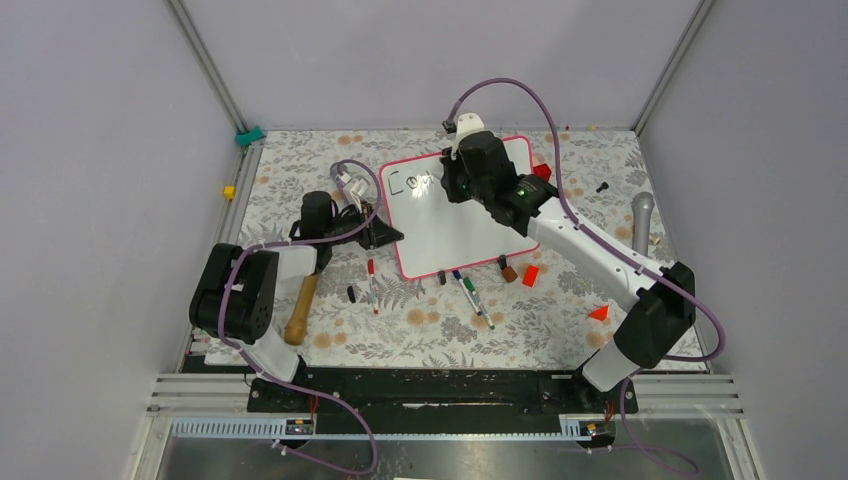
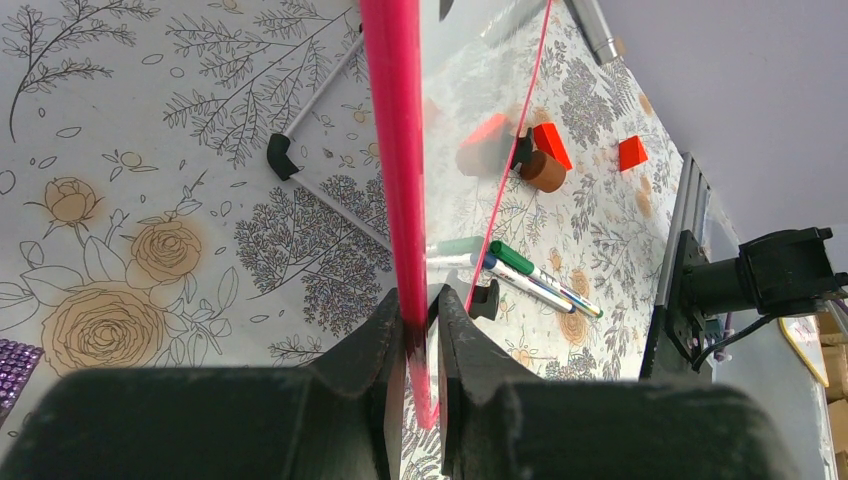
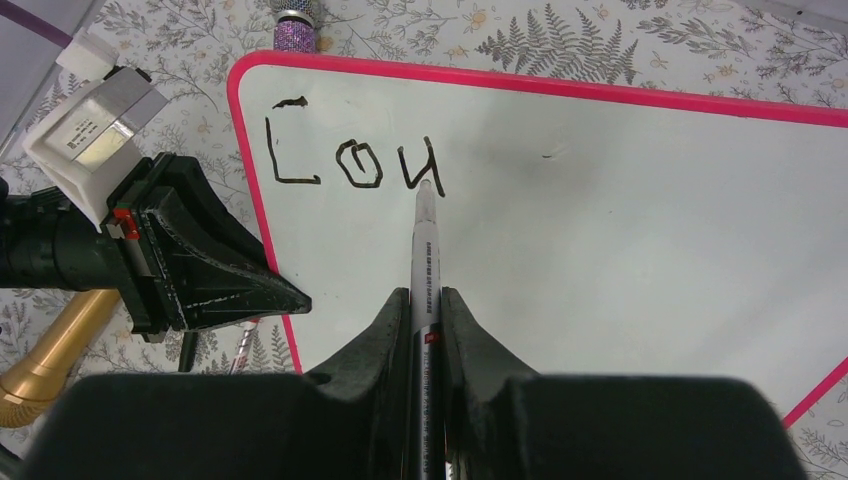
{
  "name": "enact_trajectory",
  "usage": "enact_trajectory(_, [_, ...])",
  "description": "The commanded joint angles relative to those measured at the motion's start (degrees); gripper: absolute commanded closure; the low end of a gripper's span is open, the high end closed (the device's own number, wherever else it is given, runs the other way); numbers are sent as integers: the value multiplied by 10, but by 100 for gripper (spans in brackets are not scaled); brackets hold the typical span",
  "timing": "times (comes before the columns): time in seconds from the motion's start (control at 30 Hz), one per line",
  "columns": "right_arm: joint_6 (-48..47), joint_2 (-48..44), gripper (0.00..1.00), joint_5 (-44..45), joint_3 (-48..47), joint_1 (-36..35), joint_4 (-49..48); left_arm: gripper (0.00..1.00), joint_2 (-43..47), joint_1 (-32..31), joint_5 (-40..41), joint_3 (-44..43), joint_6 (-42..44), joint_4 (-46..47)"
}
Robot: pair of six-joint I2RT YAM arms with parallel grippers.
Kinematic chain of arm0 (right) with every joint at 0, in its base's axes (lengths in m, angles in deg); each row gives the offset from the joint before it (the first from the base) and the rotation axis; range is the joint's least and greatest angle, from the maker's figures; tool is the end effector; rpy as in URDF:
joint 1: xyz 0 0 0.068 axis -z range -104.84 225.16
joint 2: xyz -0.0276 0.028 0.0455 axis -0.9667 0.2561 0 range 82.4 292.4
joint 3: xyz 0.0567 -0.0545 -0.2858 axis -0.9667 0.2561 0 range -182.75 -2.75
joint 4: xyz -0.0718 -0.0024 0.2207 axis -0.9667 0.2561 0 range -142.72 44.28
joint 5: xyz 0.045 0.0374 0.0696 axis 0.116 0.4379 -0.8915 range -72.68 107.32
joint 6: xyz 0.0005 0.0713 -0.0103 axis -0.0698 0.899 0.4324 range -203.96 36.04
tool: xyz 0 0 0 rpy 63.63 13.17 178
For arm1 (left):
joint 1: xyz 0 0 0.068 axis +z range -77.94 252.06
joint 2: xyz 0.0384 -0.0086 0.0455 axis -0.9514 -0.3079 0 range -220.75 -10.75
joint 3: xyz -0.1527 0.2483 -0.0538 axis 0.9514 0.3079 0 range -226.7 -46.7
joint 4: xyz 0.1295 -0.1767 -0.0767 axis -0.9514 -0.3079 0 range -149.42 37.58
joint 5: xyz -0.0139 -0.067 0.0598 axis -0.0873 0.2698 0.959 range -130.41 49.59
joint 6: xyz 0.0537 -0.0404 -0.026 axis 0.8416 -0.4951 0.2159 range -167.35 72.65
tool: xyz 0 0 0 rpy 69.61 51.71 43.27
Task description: Write a sentence on the whiteboard
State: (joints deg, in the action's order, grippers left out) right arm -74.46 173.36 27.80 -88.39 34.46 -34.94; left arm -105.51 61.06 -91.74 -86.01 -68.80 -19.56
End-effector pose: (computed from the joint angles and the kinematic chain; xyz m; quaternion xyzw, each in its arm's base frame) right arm 0.2837 0.2297 0.3897 -0.1749 0.8138 0.1639 0.5294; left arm 0.3023 -0.1062 0.2163 0.1711 0.7686 -0.4857 0.3796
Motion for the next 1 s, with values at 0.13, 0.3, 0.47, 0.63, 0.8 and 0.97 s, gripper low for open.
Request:
enact_trajectory(0.13, [4, 3, 100, 2, -19, 2, 5, 100, -23, 0, 45, -6, 48, -27])
enact_trajectory(0.3, [9, 26, 100, 18, -47, 2, 23, 100, -25, 0, 44, -7, 47, -27])
enact_trajectory(0.47, [17, 46, 100, 32, -80, 2, 44, 100, -24, 0, 45, -6, 47, -28])
enact_trajectory(0.63, [16, 62, 100, 48, -106, -2, 69, 100, -23, 0, 53, -8, 47, -35])
enact_trajectory(0.8, [-1, 74, 100, 86, -129, -13, 93, 100, -25, 0, 56, -10, 46, -37])
enact_trajectory(0.97, [-10, 86, 100, 101, -146, -20, 108, 100, -24, 0, 60, -10, 46, -39])
